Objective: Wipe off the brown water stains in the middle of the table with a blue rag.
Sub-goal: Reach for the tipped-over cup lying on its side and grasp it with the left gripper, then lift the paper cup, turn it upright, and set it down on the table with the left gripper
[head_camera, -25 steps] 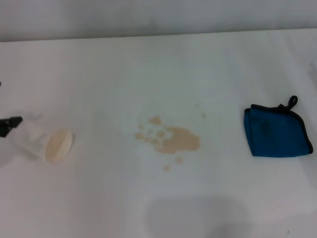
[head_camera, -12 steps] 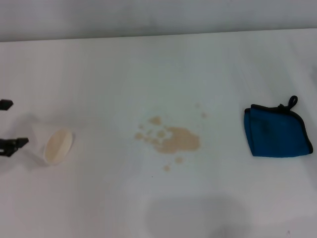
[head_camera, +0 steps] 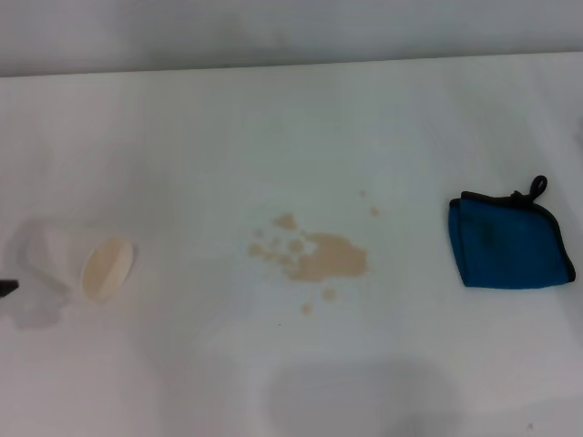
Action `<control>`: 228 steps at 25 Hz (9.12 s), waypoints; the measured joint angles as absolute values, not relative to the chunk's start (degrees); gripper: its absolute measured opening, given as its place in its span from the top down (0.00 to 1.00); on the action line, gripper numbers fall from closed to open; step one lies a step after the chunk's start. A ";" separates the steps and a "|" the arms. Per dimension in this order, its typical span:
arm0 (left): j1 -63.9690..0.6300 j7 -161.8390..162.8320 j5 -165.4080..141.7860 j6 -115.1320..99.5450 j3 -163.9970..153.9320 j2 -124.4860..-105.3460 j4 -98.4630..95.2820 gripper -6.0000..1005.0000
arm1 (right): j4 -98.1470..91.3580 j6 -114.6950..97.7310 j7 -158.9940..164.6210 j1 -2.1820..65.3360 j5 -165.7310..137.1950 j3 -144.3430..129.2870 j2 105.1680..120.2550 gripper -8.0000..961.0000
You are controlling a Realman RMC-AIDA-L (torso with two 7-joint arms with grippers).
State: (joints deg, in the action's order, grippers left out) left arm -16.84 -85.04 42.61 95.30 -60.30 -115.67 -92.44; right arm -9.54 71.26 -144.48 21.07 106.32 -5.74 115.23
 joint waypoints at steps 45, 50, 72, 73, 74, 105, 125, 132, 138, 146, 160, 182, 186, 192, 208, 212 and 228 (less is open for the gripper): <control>-22.60 -38.74 49.22 83.21 -49.75 -118.39 -78.19 0.16 | -8.85 64.47 -144.37 22.36 106.37 -5.39 115.07 0.12; -23.35 -20.47 49.39 83.57 -47.41 -117.81 -78.24 0.16 | -13.32 63.69 -139.99 22.23 106.46 -5.38 114.78 0.12; -29.04 5.72 43.14 97.59 -33.13 -112.53 -67.45 0.16 | -21.50 48.94 -132.04 19.96 107.20 -5.20 112.29 0.12; -29.32 5.80 42.88 97.85 -31.95 -112.57 -66.83 0.16 | -21.51 48.22 -132.42 20.10 107.52 -5.20 112.30 0.12; -29.37 5.87 42.79 97.91 -31.29 -112.62 -66.62 0.16 | -21.50 47.80 -132.83 20.15 107.87 -5.19 112.37 0.12; -31.24 -7.94 45.14 94.03 -28.71 -113.96 -60.12 0.16 | -21.43 47.45 -136.56 20.14 109.51 -4.07 113.57 0.12; -33.99 -40.35 42.73 99.28 -40.24 -106.26 -59.83 0.16 | -22.59 56.67 -130.04 18.12 107.48 -17.00 114.62 0.12; -38.40 -55.77 34.67 102.42 -43.38 -105.20 -63.38 0.16 | -15.21 63.41 -127.98 18.18 107.85 -17.92 114.71 0.12; -39.41 -69.49 25.83 102.24 -44.45 -106.23 -66.08 0.16 | -12.50 68.84 -126.54 17.78 107.80 -18.08 114.70 0.12; -40.94 -82.77 21.92 100.97 -47.67 -107.56 -70.86 0.16 | -11.40 70.75 -124.30 17.37 107.33 -19.03 114.69 0.12; -44.39 -107.49 22.81 100.29 -55.90 -113.29 -69.29 0.16 | -6.85 72.60 -124.23 17.38 107.31 -19.16 114.69 0.12; -37.90 -118.32 19.49 84.76 -66.44 -117.10 -65.12 0.16 | -6.41 76.11 -123.24 15.28 107.14 -21.50 114.52 0.12; -37.56 -119.62 19.80 81.72 -66.44 -117.53 -63.96 0.16 | -6.71 76.20 -122.07 15.15 106.71 -21.53 114.52 0.12; -37.31 -120.64 20.89 77.49 -66.65 -118.14 -61.69 0.16 | -6.78 75.97 -121.89 15.54 106.59 -21.54 114.52 0.12; -39.34 -125.55 23.08 70.05 -68.17 -118.30 -54.08 0.16 | -7.47 74.87 -121.90 15.74 106.62 -21.51 114.52 0.12; -40.04 -126.28 24.09 68.63 -68.20 -118.36 -52.34 0.17 | -7.47 74.63 -121.90 15.73 106.62 -21.31 114.52 0.12; -40.95 -126.81 27.10 68.71 -68.08 -118.52 -51.00 0.22 | -7.67 72.63 -121.91 16.38 106.66 -21.29 114.52 0.12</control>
State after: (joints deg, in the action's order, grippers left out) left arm -40.95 -126.81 27.10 68.71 -68.08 -118.52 -51.01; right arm -7.67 72.63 -121.90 16.38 106.66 -21.29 114.52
